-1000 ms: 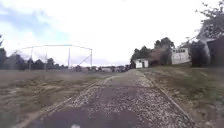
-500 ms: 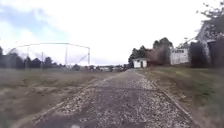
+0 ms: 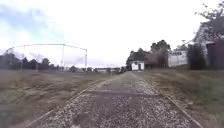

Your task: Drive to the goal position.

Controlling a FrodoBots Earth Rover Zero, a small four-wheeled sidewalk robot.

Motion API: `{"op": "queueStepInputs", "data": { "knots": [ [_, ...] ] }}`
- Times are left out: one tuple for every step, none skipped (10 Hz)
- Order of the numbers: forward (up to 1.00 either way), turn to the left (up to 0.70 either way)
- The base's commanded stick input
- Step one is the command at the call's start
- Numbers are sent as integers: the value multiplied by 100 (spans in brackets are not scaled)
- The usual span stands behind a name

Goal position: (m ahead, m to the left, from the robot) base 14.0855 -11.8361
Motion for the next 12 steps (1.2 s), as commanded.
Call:
{"op": "queueStepInputs", "data": {
  "knots": [
    [60, -14],
    [60, -14],
    [60, -14],
    [60, -14],
    [60, -14],
    [60, -14],
    [60, -14],
    [60, -14],
    [60, -14],
    [60, -14],
    [60, -14],
    [60, -14]
  ]
}}
